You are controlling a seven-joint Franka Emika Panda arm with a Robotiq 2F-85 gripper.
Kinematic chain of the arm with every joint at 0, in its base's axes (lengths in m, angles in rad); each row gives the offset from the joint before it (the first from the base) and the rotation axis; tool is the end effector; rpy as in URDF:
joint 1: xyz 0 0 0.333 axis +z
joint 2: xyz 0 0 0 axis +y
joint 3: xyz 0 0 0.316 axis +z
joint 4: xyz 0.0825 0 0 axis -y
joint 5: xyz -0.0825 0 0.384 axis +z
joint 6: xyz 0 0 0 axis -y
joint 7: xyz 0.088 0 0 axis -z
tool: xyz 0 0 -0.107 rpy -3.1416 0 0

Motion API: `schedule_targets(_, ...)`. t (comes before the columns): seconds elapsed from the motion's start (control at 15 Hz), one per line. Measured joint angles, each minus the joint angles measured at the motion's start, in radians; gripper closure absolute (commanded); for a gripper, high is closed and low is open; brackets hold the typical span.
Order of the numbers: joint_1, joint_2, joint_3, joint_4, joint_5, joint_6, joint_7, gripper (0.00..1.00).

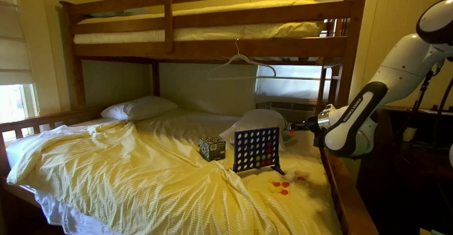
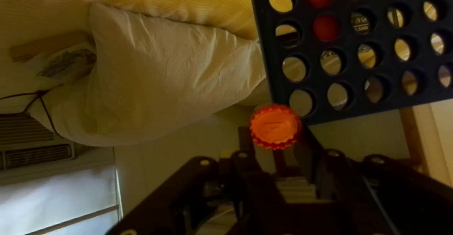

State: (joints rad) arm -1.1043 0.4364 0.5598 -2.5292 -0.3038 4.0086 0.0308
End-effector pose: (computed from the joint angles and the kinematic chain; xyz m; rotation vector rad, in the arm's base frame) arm 0.4394 -0.2276 0.2822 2.5525 -0.5389 1.7154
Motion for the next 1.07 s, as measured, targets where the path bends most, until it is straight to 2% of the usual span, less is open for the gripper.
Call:
schedule_targets(0.33, 0.261, 0.001, -0.254, 0.021, -0.003, 0.163, 0.152, 0.91)
schedule_targets(0.67, 0.459, 0.001, -0.429, 0.058, 0.020, 0.206, 0.248, 0.91)
schedule_targets(1.07, 0.469, 0.009, -0.400, 0.105, 0.090, 0.206, 0.252, 0.91)
